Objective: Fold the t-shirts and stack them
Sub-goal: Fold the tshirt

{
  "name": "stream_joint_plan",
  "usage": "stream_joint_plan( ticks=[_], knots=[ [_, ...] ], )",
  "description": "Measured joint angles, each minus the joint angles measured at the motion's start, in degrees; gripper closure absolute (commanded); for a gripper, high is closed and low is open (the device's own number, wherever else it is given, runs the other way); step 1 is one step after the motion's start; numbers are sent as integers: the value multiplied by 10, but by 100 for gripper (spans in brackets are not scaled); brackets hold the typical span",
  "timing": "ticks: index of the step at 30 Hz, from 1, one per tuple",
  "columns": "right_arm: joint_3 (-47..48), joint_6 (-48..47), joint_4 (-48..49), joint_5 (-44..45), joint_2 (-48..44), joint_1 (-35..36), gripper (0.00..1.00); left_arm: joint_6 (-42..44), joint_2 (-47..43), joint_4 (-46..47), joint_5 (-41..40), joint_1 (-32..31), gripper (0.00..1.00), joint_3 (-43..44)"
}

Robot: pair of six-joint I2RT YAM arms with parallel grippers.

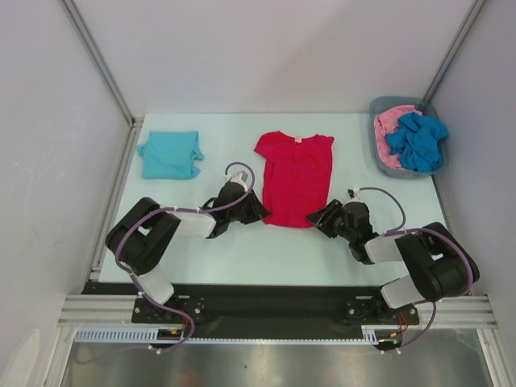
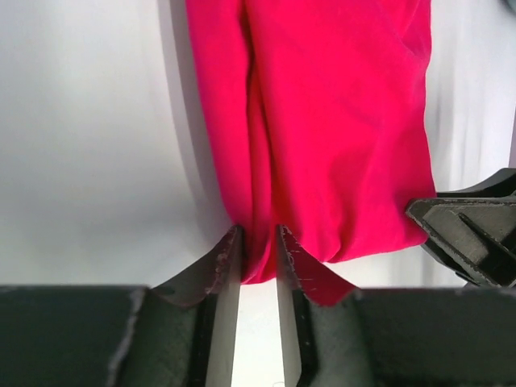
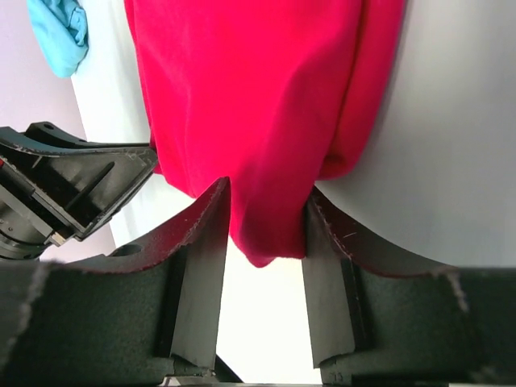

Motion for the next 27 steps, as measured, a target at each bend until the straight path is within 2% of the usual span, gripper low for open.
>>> stream_joint_plan(
  ticks=[2, 5, 6, 7, 9, 21, 27],
  knots=[
    [3, -3, -7, 2, -4, 0, 58, 0, 0, 0, 0, 0, 74, -1],
    [6, -7, -18, 3, -13, -1, 64, 0, 0, 0, 0, 0, 86, -1],
    [7, -9, -20, 3, -16, -2, 69, 0, 0, 0, 0, 0, 91, -1],
    [7, -12, -23, 4, -19, -3, 83, -1, 0, 0, 0, 0, 100, -1],
    [8, -14, -27, 4, -23, -5, 100, -2, 0, 2, 2, 0, 100, -3],
    [9, -18, -67, 6, -64, -6, 100, -12, -40, -3, -3, -9, 100, -43],
    [8, -20, -125, 14, -130, -1, 100, -37, -127, -41, -40, -70, 100, -75]
  ],
)
